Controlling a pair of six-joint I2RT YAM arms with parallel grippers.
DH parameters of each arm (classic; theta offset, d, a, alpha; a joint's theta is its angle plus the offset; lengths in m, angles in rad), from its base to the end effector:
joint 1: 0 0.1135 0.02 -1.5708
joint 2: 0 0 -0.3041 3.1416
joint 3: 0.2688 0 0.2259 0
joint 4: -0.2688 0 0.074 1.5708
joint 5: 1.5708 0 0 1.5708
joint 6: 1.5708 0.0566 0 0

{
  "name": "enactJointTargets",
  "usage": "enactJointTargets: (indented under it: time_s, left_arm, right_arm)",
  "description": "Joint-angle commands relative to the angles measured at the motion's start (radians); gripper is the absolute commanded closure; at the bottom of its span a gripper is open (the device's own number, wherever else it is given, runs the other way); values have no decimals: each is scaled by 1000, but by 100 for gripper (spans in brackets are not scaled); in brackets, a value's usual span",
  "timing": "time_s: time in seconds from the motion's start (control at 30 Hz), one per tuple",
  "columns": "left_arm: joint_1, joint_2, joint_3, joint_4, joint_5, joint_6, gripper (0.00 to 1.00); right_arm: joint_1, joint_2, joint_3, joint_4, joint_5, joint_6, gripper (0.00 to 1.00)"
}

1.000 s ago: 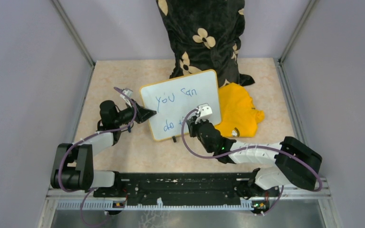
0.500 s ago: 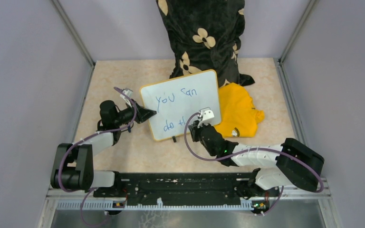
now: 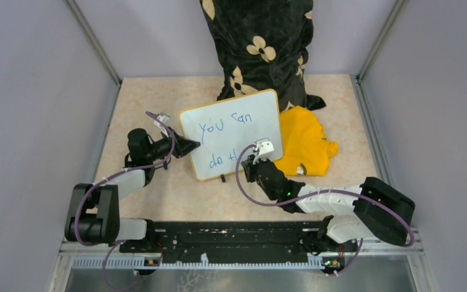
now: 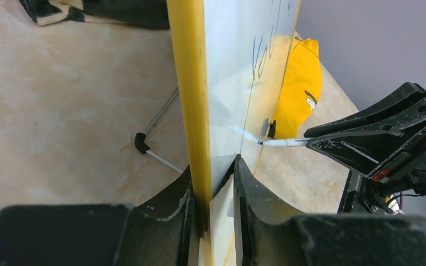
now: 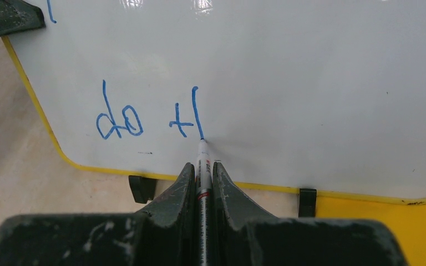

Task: Write a sentence on the whiteboard

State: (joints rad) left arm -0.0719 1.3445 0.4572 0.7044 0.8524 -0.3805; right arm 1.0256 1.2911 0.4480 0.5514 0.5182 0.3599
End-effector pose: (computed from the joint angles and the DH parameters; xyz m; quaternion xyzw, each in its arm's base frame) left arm 0.2415 -0.0601 0.2586 0.1537 0.7323 -0.4403 0.4963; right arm 0.1503 0.1938 0.2476 -0.1089 0.7830 0.2103 0.5752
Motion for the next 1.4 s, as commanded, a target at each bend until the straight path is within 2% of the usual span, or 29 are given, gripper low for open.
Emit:
enactJointTargets:
  time_s: [0.0,0.67,1.37]
  left_arm:
    - [-5,22,5,-61,-98,91,100]
    - [-6,19,6,-63,-97,96,100]
    - [-7,20,6,-65,-98,95,100]
  right_arm:
    - [-9,-4,61,7,29,-37,100]
    - [-18,-5,95,30,56,-84,100]
    - [-41,-49,40,7,72,-65,100]
